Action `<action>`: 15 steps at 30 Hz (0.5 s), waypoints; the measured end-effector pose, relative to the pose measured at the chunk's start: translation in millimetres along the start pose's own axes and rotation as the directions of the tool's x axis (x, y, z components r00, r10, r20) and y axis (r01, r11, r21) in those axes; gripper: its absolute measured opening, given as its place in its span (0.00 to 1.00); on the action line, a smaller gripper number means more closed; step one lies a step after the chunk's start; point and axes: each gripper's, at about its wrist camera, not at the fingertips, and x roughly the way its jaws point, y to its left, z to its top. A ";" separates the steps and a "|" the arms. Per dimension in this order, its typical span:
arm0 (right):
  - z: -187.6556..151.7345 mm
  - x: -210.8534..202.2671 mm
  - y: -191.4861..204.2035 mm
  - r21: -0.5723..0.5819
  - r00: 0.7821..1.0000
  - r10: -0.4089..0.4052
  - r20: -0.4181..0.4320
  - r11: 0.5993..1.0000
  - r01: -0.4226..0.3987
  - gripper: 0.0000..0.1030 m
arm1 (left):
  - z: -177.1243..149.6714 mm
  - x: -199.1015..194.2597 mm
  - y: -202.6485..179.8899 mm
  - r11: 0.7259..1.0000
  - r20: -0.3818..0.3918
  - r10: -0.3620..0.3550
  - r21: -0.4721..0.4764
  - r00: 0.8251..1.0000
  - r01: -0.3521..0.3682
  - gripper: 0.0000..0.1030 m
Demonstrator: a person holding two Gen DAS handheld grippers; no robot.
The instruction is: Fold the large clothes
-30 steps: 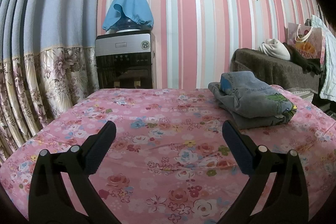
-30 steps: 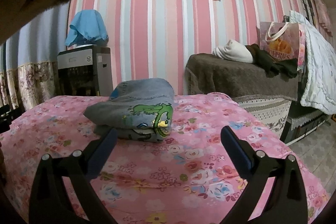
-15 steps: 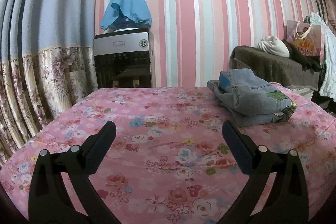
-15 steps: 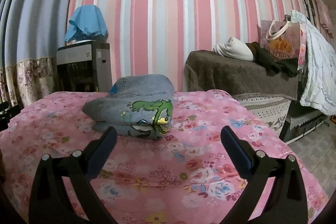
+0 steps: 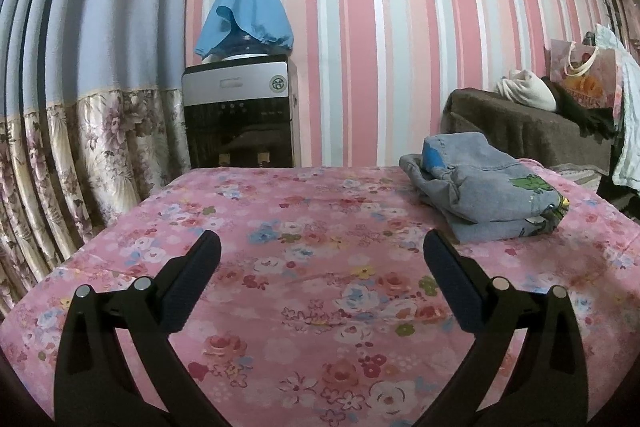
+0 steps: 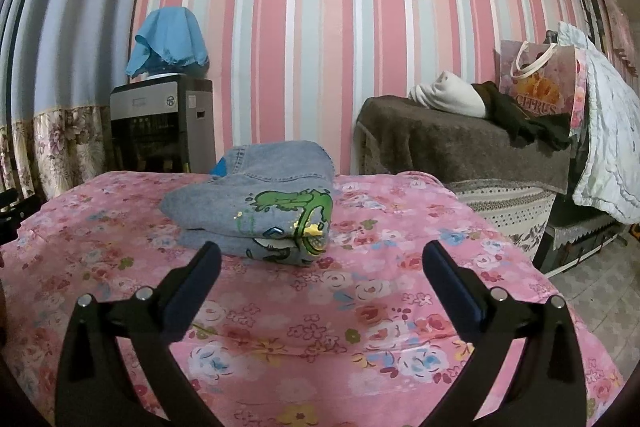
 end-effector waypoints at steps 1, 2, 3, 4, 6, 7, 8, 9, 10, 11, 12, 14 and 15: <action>-0.2 -0.4 -0.1 0.000 1.000 -0.001 -0.001 1.000 0.001 0.98 | 0.3 0.7 -1.8 1.000 0.001 0.010 0.008 1.000 -0.010 0.97; -0.3 0.3 0.4 0.001 1.000 -0.001 -0.002 1.000 0.001 0.98 | 0.3 1.4 -3.3 1.000 -0.001 0.017 0.015 1.000 -0.017 0.97; -0.2 0.3 0.4 0.001 1.000 -0.001 -0.001 1.000 0.001 0.98 | -0.4 0.6 -3.6 1.000 -0.001 0.017 0.017 1.000 -0.017 0.97; -0.1 0.3 0.3 0.001 1.000 -0.001 0.000 1.000 0.001 0.98 | -0.7 -0.5 -3.4 1.000 0.001 0.018 0.015 1.000 -0.018 0.97; -0.2 0.8 0.4 0.001 1.000 -0.001 -0.002 1.000 0.001 0.98 | -0.7 0.3 -0.6 1.000 0.000 0.020 0.005 1.000 -0.020 0.97; -0.2 0.2 0.1 0.001 1.000 -0.001 -0.001 1.000 0.001 0.98 | -1.0 0.6 0.1 1.000 -0.005 0.029 0.001 1.000 -0.029 0.97; -0.2 0.6 1.1 0.002 1.000 -0.002 0.000 1.000 0.002 0.98 | -1.1 1.9 0.1 0.999 -0.011 0.045 0.001 0.999 -0.045 0.97; -0.1 0.4 0.0 0.001 1.000 -0.001 -0.001 1.000 0.001 0.98 | -1.2 3.1 -0.7 0.998 -0.018 0.059 0.005 0.998 -0.059 0.97; -0.1 0.8 0.5 0.001 1.000 -0.001 -0.001 1.000 0.001 0.98 | -1.4 3.6 -2.3 0.998 -0.021 0.069 0.009 0.997 -0.069 0.97; -0.1 0.3 -0.2 0.002 1.000 -0.001 -0.001 1.000 0.001 0.98 | -1.3 3.8 -2.8 0.997 -0.022 0.073 0.011 0.997 -0.073 0.97; -0.1 0.7 0.1 0.002 1.000 -0.001 -0.001 1.000 0.001 0.98 | -1.2 2.8 -2.6 0.998 -0.016 0.058 0.008 0.998 -0.058 0.97; -0.1 1.1 0.9 0.002 1.000 -0.001 -0.002 1.000 0.001 0.98 | -1.5 1.9 -2.9 0.999 -0.013 0.042 0.004 0.999 -0.042 0.97; -0.1 0.4 -0.1 0.001 1.000 -0.001 -0.001 1.000 0.001 0.98 | -1.5 2.9 -2.4 0.999 -0.018 0.048 0.003 0.999 -0.048 0.97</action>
